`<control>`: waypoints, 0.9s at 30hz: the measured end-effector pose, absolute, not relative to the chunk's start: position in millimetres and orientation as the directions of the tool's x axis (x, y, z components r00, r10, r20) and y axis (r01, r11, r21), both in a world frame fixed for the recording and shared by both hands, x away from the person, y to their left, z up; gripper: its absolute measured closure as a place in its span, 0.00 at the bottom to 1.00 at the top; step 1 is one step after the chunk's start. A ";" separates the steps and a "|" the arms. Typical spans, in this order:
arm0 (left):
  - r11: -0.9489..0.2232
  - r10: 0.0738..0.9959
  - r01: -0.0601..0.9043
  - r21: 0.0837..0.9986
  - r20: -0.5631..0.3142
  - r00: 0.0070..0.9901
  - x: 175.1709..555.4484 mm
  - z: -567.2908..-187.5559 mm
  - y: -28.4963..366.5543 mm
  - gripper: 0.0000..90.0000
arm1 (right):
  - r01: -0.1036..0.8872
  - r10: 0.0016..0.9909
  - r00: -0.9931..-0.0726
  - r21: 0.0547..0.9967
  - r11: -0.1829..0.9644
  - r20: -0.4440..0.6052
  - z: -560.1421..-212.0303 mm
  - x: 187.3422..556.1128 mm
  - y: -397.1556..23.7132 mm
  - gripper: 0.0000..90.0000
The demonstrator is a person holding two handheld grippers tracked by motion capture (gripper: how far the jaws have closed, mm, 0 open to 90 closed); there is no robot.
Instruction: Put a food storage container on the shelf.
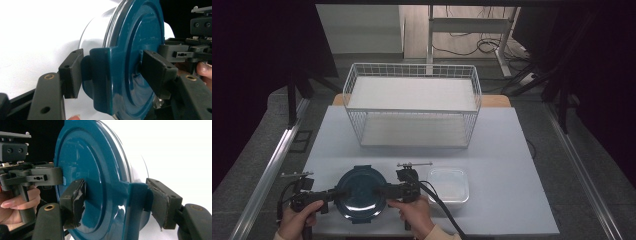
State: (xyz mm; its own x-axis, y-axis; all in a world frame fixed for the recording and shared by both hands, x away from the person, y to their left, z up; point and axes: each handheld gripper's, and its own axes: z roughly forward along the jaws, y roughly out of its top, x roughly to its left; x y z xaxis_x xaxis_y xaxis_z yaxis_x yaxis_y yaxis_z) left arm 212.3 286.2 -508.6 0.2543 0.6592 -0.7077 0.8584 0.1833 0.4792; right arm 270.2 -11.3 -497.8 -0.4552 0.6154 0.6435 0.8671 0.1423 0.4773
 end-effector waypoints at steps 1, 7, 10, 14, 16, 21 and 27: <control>0.183 0.658 0.858 0.480 -0.708 0.256 212.2 -508.0 285.9 0.41 | 0.865 0.617 -0.457 0.481 0.141 0.641 -496.7 270.1 -11.5 0.38; 0.179 0.661 0.850 0.496 -0.700 0.270 213.0 -501.7 284.2 0.41 | 0.858 0.616 -0.467 0.492 0.144 0.634 -488.9 270.1 -13.2 0.38; 0.173 0.661 0.847 0.503 -0.697 0.279 212.8 -498.0 283.8 0.41 | 0.854 0.616 -0.475 0.498 0.150 0.628 -484.5 269.8 -13.5 0.38; 0.167 0.658 0.847 0.505 -0.697 0.286 213.0 -491.8 283.9 0.41 | 0.846 0.618 -0.486 0.509 0.157 0.618 -479.6 269.0 -13.5 0.38; 0.169 0.660 0.843 0.510 -0.694 0.288 213.8 -487.7 283.7 0.41 | 0.844 0.617 -0.489 0.513 0.155 0.617 -475.4 269.1 -13.7 0.38; 0.162 0.665 0.835 0.526 -0.683 0.301 217.9 -474.9 281.1 0.41 | 0.838 0.613 -0.496 0.524 0.152 0.615 -465.3 272.2 -15.9 0.38; 0.144 0.675 0.827 0.543 -0.665 0.319 225.9 -456.4 275.3 0.41 | 0.833 0.609 -0.498 0.535 0.140 0.617 -450.9 277.1 -21.6 0.38</control>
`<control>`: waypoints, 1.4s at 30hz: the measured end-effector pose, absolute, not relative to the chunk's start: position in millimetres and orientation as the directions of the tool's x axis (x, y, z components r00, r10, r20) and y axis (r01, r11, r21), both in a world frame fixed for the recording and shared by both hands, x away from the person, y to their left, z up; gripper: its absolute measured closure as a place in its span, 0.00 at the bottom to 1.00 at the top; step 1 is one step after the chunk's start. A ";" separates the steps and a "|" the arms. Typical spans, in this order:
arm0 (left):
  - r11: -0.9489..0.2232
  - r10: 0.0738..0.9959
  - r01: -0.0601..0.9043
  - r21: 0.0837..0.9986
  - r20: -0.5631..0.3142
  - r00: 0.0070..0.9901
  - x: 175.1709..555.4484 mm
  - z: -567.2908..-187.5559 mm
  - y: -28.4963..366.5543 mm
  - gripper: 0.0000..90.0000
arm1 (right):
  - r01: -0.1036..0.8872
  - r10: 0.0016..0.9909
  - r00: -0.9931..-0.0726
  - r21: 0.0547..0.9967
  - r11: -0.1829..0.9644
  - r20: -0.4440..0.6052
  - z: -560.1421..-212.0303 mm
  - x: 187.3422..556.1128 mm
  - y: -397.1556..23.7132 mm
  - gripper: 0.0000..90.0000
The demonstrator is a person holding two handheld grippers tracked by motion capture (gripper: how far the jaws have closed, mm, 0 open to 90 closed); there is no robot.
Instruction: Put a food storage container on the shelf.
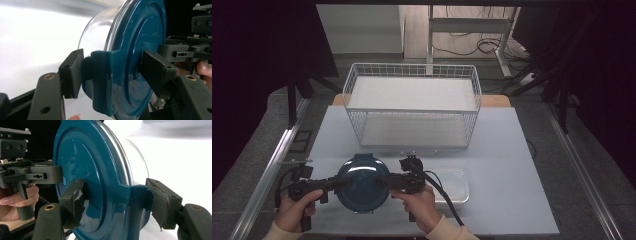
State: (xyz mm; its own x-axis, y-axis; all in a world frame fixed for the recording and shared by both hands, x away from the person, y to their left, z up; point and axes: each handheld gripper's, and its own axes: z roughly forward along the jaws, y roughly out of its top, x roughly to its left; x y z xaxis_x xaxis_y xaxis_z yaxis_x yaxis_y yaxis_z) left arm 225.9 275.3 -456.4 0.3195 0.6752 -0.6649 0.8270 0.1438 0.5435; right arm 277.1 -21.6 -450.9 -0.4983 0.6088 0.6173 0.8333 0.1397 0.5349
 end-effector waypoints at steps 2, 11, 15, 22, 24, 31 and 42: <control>0.140 0.677 0.821 0.554 -0.658 0.329 228.5 -450.2 272.5 0.41 | 0.833 0.604 -0.500 0.536 0.139 0.620 -446.0 279.4 -24.6 0.38; 0.124 0.665 0.809 0.574 -0.653 0.362 247.9 -423.4 258.8 0.41 | 0.804 0.616 -0.525 0.579 0.135 0.587 -417.2 290.0 -38.2 0.38; 0.124 0.653 0.802 0.585 -0.656 0.378 256.2 -414.0 252.8 0.41 | 0.791 0.618 -0.539 0.596 0.138 0.573 -404.0 295.7 -46.6 0.38; 0.121 0.643 0.791 0.599 -0.655 0.397 269.9 -395.6 243.1 0.41 | 0.772 0.626 -0.556 0.619 0.145 0.547 -383.2 304.7 -58.5 0.39; 0.125 0.638 0.793 0.597 -0.660 0.397 275.1 -391.2 241.2 0.41 | 0.766 0.629 -0.561 0.625 0.149 0.538 -378.1 307.3 -60.3 0.39; 0.116 0.640 0.780 0.614 -0.647 0.414 290.5 -372.2 234.0 0.41 | 0.761 0.630 -0.566 0.632 0.149 0.532 -361.4 320.5 -68.2 0.39; 0.094 0.649 0.758 0.646 -0.617 0.446 318.8 -335.0 222.3 0.41 | 0.740 0.625 -0.578 0.660 0.129 0.525 -329.8 344.1 -80.3 0.39</control>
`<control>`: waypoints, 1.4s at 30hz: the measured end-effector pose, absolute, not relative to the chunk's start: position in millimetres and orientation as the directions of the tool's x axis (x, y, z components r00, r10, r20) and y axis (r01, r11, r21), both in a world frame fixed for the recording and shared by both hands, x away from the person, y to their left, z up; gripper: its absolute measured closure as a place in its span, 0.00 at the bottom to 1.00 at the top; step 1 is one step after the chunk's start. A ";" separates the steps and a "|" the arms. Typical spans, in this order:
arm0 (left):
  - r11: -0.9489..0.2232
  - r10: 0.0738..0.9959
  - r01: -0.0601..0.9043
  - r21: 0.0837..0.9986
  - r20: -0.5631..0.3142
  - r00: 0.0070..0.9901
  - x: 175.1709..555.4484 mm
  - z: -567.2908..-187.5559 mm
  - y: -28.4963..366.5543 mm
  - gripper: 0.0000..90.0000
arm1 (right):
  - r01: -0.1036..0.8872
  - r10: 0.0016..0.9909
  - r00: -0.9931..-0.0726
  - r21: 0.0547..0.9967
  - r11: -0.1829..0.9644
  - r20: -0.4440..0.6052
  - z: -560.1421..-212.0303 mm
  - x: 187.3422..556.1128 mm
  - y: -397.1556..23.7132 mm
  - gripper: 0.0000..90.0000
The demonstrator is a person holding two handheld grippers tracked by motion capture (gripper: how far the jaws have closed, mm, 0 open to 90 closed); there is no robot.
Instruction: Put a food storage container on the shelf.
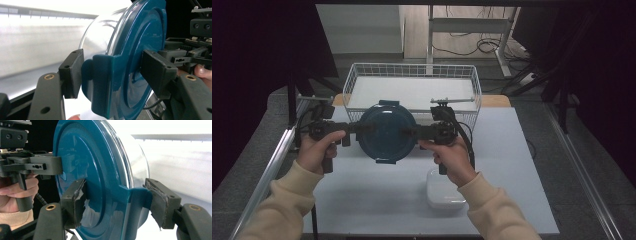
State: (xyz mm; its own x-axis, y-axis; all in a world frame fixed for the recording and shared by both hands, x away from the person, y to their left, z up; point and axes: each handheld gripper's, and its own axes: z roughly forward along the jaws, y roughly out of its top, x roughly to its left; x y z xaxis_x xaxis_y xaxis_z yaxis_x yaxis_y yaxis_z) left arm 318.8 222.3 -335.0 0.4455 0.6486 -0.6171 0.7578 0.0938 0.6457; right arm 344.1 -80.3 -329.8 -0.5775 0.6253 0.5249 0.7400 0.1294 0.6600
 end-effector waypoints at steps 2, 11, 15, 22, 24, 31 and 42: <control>0.093 0.647 0.756 0.648 -0.616 0.448 324.6 -329.9 220.5 0.41 | 0.739 0.626 -0.577 0.661 0.126 0.526 -324.6 348.9 -82.3 0.39; 0.082 0.641 0.758 0.647 -0.617 0.457 351.6 -311.5 208.9 0.41 | 0.738 0.629 -0.570 0.666 0.109 0.528 -307.6 371.3 -94.8 0.39; 0.066 0.644 0.753 0.655 -0.605 0.469 361.1 -303.3 202.7 0.42 | 0.736 0.621 -0.573 0.669 0.104 0.535 -302.6 381.0 -102.0 0.39; 0.062 0.633 0.757 0.651 -0.612 0.474 378.5 -291.6 193.8 0.42 | 0.734 0.625 -0.567 0.674 0.088 0.537 -290.8 394.3 -112.3 0.40; 0.062 0.629 0.754 0.654 -0.612 0.479 382.9 -288.2 190.9 0.42 | 0.733 0.627 -0.567 0.675 0.087 0.534 -284.4 399.7 -116.9 0.40; 0.068 0.617 0.750 0.658 -0.618 0.487 401.0 -276.2 182.8 0.42 | 0.727 0.634 -0.566 0.682 0.084 0.526 -271.3 412.0 -125.0 0.40; 0.080 0.616 0.751 0.655 -0.625 0.480 431.4 -269.6 180.1 0.42 | 0.735 0.634 -0.563 0.672 0.089 0.531 -257.4 447.2 -129.2 0.40</control>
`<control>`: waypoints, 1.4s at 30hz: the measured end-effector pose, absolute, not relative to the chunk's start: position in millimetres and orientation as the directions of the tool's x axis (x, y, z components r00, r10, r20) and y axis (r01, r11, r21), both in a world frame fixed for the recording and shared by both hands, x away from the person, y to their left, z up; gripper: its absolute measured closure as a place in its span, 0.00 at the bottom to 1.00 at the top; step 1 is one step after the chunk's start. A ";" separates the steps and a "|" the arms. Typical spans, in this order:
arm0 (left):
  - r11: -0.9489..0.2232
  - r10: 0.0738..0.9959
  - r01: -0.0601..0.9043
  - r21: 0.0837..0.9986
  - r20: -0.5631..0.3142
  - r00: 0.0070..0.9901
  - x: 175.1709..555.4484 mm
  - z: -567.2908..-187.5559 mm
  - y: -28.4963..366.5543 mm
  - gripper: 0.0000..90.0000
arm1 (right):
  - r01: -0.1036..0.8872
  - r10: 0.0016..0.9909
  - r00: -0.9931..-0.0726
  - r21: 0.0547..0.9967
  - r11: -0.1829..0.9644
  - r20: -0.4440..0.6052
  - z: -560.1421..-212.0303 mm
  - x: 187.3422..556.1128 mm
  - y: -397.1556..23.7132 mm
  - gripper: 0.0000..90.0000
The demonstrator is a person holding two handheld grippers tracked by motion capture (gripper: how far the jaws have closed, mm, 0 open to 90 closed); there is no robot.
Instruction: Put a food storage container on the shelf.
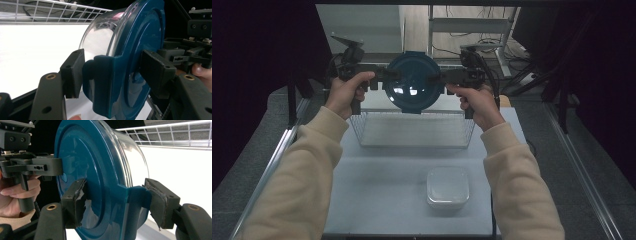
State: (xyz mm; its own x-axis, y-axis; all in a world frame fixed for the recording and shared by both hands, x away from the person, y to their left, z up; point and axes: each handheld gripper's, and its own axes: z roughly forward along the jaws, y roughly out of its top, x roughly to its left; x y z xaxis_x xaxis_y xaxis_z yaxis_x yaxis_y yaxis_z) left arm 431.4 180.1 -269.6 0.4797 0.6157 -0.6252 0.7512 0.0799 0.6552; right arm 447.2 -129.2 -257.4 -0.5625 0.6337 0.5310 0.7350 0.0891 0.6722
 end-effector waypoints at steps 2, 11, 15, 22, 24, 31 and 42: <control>0.094 0.610 0.758 0.645 -0.639 0.468 437.7 -276.1 181.1 0.42 | 0.734 0.639 -0.562 0.672 0.094 0.525 -259.5 455.7 -128.1 0.40; 0.103 0.611 0.787 0.608 -0.664 0.432 456.5 -296.6 177.5 0.42 | 0.776 0.644 -0.521 0.626 0.084 0.560 -279.8 475.3 -130.3 0.40; 0.126 0.602 0.795 0.593 -0.683 0.414 464.5 -305.4 175.6 0.42 | 0.791 0.644 -0.502 0.608 0.072 0.577 -287.6 482.8 -133.0 0.40; 0.178 0.588 0.804 0.567 -0.716 0.375 475.6 -315.6 175.4 0.42 | 0.809 0.641 -0.462 0.588 0.020 0.613 -295.4 494.5 -135.5 0.39; 0.198 0.579 0.812 0.549 -0.734 0.355 480.1 -319.9 175.1 0.42 | 0.821 0.638 -0.443 0.571 0.005 0.631 -298.3 498.5 -136.4 0.38; 0.241 0.549 0.834 0.496 -0.778 0.304 492.1 -332.9 175.9 0.42 | 0.854 0.634 -0.374 0.518 -0.050 0.677 -308.3 509.8 -137.3 0.37; 0.255 0.541 0.817 0.518 -0.776 0.323 491.0 -337.4 175.7 0.42 | 0.850 0.613 -0.360 0.518 -0.095 0.703 -316.3 510.7 -139.7 0.37</control>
State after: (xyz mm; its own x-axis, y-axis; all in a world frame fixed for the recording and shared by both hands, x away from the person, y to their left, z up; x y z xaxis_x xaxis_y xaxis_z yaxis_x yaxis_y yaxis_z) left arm 491.0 175.7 -337.4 0.3233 0.5414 -0.7762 0.8167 0.2547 0.5178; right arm 510.7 -139.7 -316.3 -0.3596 0.6132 0.7033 0.8501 -0.0955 0.5179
